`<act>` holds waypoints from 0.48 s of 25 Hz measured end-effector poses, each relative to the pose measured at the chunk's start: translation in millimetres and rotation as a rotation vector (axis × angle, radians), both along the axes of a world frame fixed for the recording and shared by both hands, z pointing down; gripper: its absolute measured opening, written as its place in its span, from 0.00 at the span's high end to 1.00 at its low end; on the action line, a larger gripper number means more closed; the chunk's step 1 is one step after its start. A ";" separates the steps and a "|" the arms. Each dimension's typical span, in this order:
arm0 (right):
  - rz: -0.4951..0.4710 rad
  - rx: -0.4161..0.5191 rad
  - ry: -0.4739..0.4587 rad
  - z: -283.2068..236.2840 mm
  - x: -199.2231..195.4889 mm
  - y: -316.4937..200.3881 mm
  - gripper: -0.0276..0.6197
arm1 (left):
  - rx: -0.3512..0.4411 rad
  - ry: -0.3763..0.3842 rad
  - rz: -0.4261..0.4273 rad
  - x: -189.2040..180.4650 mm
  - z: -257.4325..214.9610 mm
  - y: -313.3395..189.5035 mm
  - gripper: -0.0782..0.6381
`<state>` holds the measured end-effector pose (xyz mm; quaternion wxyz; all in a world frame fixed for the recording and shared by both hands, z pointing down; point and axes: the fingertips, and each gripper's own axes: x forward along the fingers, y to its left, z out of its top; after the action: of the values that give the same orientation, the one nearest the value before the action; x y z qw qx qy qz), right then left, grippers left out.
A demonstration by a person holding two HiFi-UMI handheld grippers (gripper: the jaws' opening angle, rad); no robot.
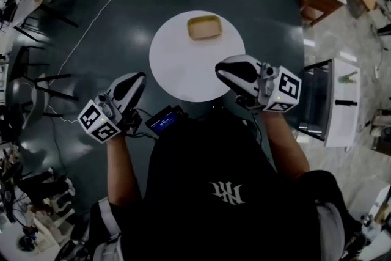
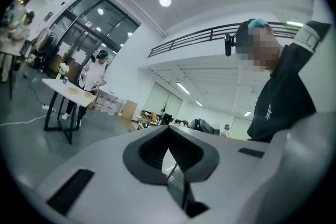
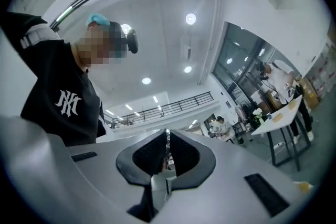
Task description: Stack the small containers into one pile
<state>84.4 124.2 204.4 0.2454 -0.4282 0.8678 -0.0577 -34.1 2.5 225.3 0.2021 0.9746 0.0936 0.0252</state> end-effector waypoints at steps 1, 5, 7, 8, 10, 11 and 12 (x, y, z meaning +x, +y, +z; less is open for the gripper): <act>0.020 -0.022 0.004 6.4 -12.1 6.0 0.88 | -0.027 0.000 0.003 -10.6 6.3 4.2 0.89; 0.086 -0.088 -0.023 25.6 -56.7 34.0 0.88 | -0.050 -0.050 0.058 -53.0 31.9 35.0 0.89; 0.110 -0.117 -0.032 36.6 -72.9 43.4 0.88 | -0.056 -0.064 0.087 -70.3 42.5 48.7 0.89; 0.117 -0.131 -0.035 42.1 -80.6 46.2 0.88 | -0.067 -0.063 0.094 -78.4 47.4 53.8 0.89; 0.123 -0.161 -0.044 49.5 -95.2 48.5 0.88 | -0.101 -0.055 0.098 -93.7 55.2 62.7 0.89; 0.124 -0.175 -0.046 51.3 -103.0 48.7 0.89 | -0.114 -0.055 0.099 -100.6 58.4 66.7 0.89; 0.123 -0.186 -0.043 52.5 -112.5 49.6 0.89 | -0.123 -0.056 0.101 -107.7 61.6 70.6 0.89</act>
<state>-28.1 173.8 256.9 0.2261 -0.5003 0.8254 -0.1319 -141.8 73.1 286.9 0.2624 0.9533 0.1384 0.0567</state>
